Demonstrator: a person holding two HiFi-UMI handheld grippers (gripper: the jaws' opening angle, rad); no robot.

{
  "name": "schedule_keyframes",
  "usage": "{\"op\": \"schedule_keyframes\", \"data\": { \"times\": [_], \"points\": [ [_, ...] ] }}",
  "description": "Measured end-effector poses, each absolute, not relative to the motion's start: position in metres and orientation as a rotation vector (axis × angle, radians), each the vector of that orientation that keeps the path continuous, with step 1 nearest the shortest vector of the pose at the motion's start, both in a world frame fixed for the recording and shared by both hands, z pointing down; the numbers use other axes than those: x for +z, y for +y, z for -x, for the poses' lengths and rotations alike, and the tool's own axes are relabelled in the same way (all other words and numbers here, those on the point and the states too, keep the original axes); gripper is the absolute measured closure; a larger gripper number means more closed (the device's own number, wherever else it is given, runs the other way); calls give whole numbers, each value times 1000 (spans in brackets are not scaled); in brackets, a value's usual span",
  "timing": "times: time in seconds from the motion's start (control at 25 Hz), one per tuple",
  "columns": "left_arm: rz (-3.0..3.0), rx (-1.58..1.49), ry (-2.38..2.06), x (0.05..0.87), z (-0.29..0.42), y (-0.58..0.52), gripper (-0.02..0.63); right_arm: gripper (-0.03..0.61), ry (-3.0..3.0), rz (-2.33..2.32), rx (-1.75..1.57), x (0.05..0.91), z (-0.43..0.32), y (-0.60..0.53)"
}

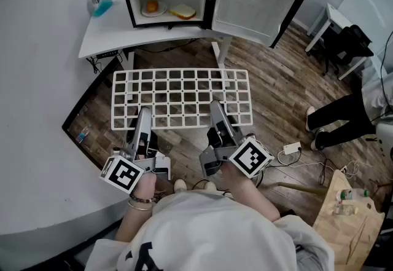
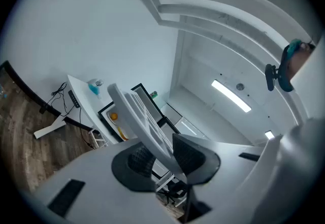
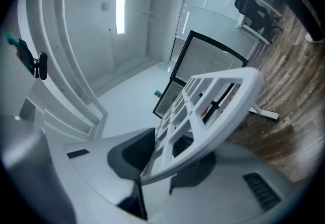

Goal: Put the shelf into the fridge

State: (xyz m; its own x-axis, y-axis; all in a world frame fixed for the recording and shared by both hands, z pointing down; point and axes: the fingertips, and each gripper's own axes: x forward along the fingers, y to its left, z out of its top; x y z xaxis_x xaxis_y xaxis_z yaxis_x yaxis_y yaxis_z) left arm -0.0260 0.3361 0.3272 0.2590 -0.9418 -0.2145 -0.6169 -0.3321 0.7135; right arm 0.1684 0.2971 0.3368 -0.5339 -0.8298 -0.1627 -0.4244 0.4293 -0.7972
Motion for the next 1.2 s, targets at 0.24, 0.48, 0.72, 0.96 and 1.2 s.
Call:
{"op": "schedule_keyframes", "data": {
  "times": [0.24, 0.48, 0.72, 0.96, 1.2],
  "points": [
    [-2038, -866, -1409, 330, 27, 335, 526, 479, 2134, 1053, -975, 339, -167, 297],
    [-2044, -856, -1416, 329, 27, 336, 526, 479, 2135, 1063, -976, 339, -168, 297],
    [-2071, -855, -1407, 325, 30, 336, 523, 479, 2130, 1057, -950, 334, -164, 299],
    [-2093, -855, -1395, 321, 45, 333, 522, 479, 2120, 1059, -922, 328, -149, 296],
    [-2121, -846, -1385, 316, 71, 324, 521, 479, 2094, 1067, -910, 326, -124, 291]
  ]
}}
